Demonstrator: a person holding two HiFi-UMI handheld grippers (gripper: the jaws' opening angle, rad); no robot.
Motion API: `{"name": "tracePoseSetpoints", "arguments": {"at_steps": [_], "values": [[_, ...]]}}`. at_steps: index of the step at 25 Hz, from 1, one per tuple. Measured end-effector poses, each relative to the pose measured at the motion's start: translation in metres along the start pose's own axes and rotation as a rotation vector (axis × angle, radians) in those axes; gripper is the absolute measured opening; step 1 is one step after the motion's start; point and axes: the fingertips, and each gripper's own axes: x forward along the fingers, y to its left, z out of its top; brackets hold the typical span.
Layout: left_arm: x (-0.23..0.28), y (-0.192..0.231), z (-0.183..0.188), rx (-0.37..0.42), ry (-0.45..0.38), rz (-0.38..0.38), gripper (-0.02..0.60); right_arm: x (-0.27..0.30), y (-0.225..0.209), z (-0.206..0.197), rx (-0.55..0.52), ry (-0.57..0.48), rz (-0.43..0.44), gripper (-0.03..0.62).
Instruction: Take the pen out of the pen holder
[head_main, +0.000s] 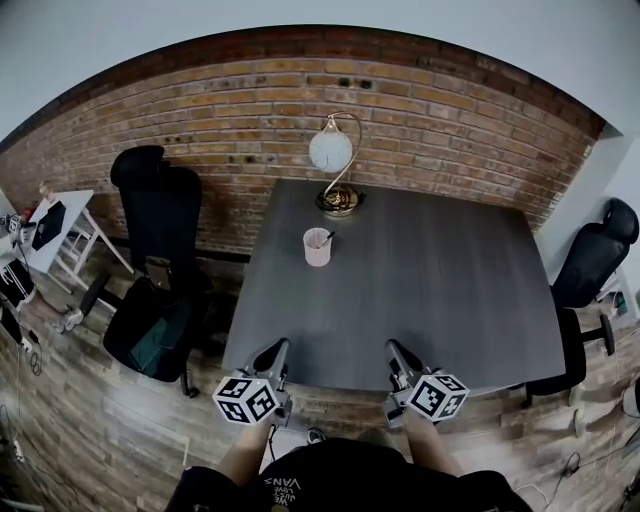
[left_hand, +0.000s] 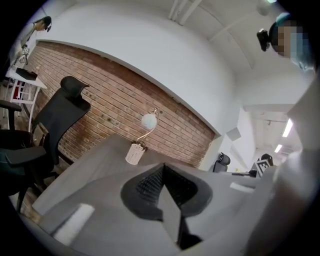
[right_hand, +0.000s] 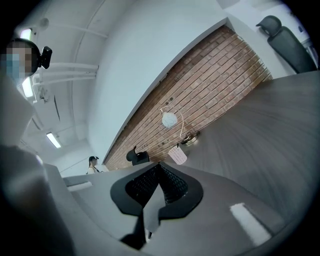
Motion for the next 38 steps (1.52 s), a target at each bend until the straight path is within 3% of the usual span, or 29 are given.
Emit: {"name": "tracePoseSetpoints", "arguments": {"at_steps": [10,17,30,38], "values": [[0.025,0.020,0.000,-0.013,0.027,-0.019,0.052,0.024,-0.009,-0.003,0.010,0.024,-0.032,0.000],[0.047,0.037,0.012,0.003,0.019,0.039,0.052,0.072,-0.022,0.004,0.021,0.068,0.030,0.000],[0.130,0.047,0.041,0.045,-0.022,0.069,0.052,0.126,-0.060,0.028,0.045,0.091,0.066,0.000],[0.179,0.054,0.046,0.163,0.013,0.073,0.054,0.127,-0.087,0.027,0.082,0.101,0.041,0.000]]}}
